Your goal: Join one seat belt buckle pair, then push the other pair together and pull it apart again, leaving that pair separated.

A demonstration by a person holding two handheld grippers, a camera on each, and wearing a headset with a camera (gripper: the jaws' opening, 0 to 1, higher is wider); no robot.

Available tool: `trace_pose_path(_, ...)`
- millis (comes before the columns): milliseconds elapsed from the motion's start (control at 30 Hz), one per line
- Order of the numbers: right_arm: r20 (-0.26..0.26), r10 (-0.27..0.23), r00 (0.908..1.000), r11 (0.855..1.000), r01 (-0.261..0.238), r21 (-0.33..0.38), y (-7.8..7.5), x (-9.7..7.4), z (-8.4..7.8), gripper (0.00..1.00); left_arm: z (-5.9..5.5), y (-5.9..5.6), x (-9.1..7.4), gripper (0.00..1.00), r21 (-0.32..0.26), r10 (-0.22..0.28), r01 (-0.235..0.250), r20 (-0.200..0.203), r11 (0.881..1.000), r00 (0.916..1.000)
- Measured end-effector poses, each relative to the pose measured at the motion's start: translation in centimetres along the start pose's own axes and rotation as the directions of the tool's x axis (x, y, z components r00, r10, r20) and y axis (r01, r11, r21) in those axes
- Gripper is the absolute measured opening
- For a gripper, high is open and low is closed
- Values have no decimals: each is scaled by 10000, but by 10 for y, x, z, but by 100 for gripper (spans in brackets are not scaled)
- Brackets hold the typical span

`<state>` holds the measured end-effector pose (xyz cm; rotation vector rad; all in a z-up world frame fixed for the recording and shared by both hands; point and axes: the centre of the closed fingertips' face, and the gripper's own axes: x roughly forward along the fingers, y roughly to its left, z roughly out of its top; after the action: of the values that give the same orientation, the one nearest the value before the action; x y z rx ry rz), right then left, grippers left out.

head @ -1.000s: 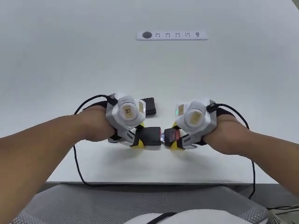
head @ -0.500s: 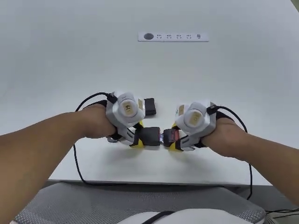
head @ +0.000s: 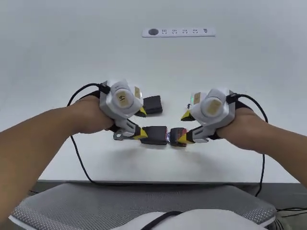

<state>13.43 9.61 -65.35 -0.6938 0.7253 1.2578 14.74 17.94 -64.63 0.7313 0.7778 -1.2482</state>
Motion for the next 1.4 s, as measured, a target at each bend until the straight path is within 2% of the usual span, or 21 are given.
trace_pose_path(167,-2,-140,9999,9999,140,-76,-17,-4,-10,35,2,21,5,39,186,224,-223,-40,9996,9997)
trace_pose_path(233,-53,-218,9997,9997,217,-90,-27,-7,-15,36,5,24,6,40,184,298,-297,-68,9994,9995)
trace_pose_path(300,-64,-320,9995,9995,320,-77,-36,-10,-20,36,5,34,8,40,178,368,-366,-99,9992,9993)
trace_pose_path(367,-68,-422,9991,9991,422,-29,-44,-14,-24,36,4,40,10,41,190,399,-397,-150,9990,9991)
trace_pose_path(533,-86,-651,9978,9978,652,86,-68,-22,-36,37,2,67,11,40,169,850,-845,-290,9963,9960)
trace_pose_path(633,-121,-773,9969,9969,775,139,-79,-24,-43,37,-4,76,16,41,148,826,-820,-475,9965,9955)
trace_pose_path(733,-219,-888,9958,9959,892,171,-91,-25,-55,38,-8,80,22,39,92,659,-654,-589,9978,9961)
trace_pose_path(867,-579,-790,9952,9969,792,5,-92,-17,-65,37,-8,79,30,37,190,325,-313,-637,9993,9974)
trace_pose_path(933,-561,-592,9967,9982,596,39,-89,-12,-65,37,-10,79,35,35,286,251,-229,-778,9993,9967)
trace_pose_path(1033,-692,-570,9960,9984,565,-89,-90,-9,-65,38,-10,78,40,35,762,171,-93,-1027,9970,9946)
trace_pose_path(1167,-749,-470,9961,9989,468,-46,-95,-7,-69,36,-10,78,46,35,917,-5,101,-1042,9957,9946)
trace_pose_path(1267,-890,-353,9954,9994,351,-28,-97,-5,-73,33,-7,74,43,35,1000,-207,307,-998,9945,9948)
trace_pose_path(1400,-848,-78,9964,10000,76,-23,-95,-4,-75,34,-9,74,45,34,1082,-388,494,-982,9929,9944)
